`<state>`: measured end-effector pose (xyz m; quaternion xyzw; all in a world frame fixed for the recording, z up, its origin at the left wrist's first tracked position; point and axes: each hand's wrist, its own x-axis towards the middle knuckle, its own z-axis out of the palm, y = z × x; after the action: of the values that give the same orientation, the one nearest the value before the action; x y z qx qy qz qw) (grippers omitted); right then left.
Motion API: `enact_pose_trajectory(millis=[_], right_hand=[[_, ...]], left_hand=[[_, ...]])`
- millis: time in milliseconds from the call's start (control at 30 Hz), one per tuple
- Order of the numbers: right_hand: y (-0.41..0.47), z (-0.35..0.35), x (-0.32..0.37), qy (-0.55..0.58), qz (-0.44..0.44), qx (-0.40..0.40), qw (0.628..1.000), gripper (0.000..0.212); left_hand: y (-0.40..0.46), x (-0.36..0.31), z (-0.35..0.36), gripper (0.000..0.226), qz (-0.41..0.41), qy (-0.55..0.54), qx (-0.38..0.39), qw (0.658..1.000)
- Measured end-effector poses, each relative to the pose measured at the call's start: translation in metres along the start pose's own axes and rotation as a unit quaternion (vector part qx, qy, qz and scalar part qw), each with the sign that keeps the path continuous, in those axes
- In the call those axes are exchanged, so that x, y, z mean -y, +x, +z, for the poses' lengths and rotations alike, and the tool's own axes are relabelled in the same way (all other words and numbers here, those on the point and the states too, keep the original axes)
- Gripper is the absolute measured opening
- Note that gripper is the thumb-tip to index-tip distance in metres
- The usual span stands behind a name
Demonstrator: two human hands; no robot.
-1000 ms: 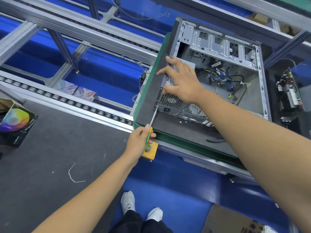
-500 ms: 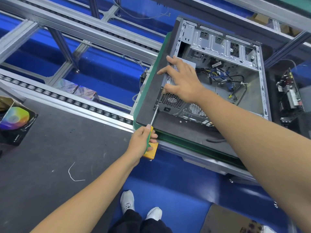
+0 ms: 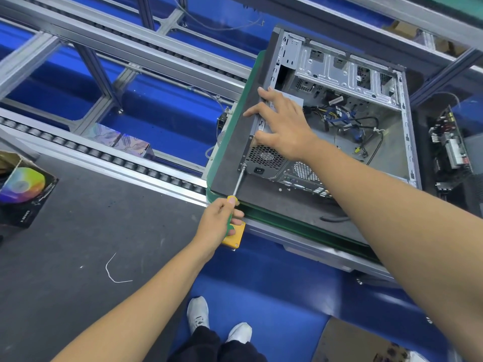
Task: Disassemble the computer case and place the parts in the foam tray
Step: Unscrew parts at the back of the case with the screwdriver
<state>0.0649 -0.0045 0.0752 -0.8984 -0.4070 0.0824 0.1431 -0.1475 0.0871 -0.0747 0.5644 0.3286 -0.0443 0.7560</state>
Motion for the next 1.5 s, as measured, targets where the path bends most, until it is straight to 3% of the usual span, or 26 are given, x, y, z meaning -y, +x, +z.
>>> enact_pose_trajectory(millis=[133, 233, 300, 500, 633, 733, 867, 967, 1100, 1200, 1400, 1500], right_hand=[[0.0, 0.001, -0.001, 0.001, 0.0, -0.002, 1.0, 0.051], [0.0, 0.001, -0.001, 0.008, 0.0, -0.004, 1.0, 0.053], [0.0, 0.001, -0.001, 0.006, -0.001, -0.005, 1.0, 0.053], [-0.001, 0.001, -0.001, 0.007, -0.001, -0.004, 1.0, 0.051], [0.0, 0.001, -0.001, 0.005, 0.0, -0.003, 1.0, 0.051], [0.0, 0.001, -0.001, 0.007, -0.002, -0.005, 1.0, 0.049], [0.0, 0.002, -0.002, 0.007, -0.003, -0.008, 1.0, 0.049], [0.0, 0.001, -0.001, 0.007, -0.003, -0.007, 1.0, 0.05], [0.0, 0.001, 0.0, 0.01, -0.002, -0.006, 1.0, 0.051], [-0.001, 0.0, 0.0, 0.007, 0.0, -0.004, 1.0, 0.05], [0.0, -0.001, 0.002, 0.007, 0.0, -0.001, 1.0, 0.049], [-0.001, 0.0, 0.001, 0.005, 0.0, -0.002, 1.0, 0.049]], left_hand=[[0.001, 0.0, -0.001, 0.025, 0.006, 0.022, 0.003, 1.0], [-0.001, 0.003, -0.002, 0.041, 0.037, 0.035, -0.047, 0.998], [-0.001, 0.001, -0.003, 0.039, 0.039, 0.006, -0.062, 0.997], [-0.002, -0.006, 0.002, 0.04, -0.04, -0.043, 0.033, 0.998], [0.002, -0.006, 0.002, 0.034, -0.01, 0.013, -0.02, 1.0], [0.004, -0.001, -0.002, 0.046, 0.022, 0.009, -0.066, 0.998], [0.005, -0.002, -0.003, 0.033, -0.002, -0.017, -0.025, 1.0], [0.006, -0.007, -0.003, 0.04, -0.02, 0.004, 0.005, 1.0], [0.003, -0.008, -0.001, 0.042, -0.013, 0.043, -0.018, 0.999], [0.002, -0.005, -0.001, 0.048, 0.003, -0.01, -0.055, 0.998], [0.001, -0.006, 0.0, 0.04, -0.025, -0.025, 0.018, 0.999], [0.005, -0.008, 0.0, 0.041, -0.045, -0.031, 0.013, 0.998]])
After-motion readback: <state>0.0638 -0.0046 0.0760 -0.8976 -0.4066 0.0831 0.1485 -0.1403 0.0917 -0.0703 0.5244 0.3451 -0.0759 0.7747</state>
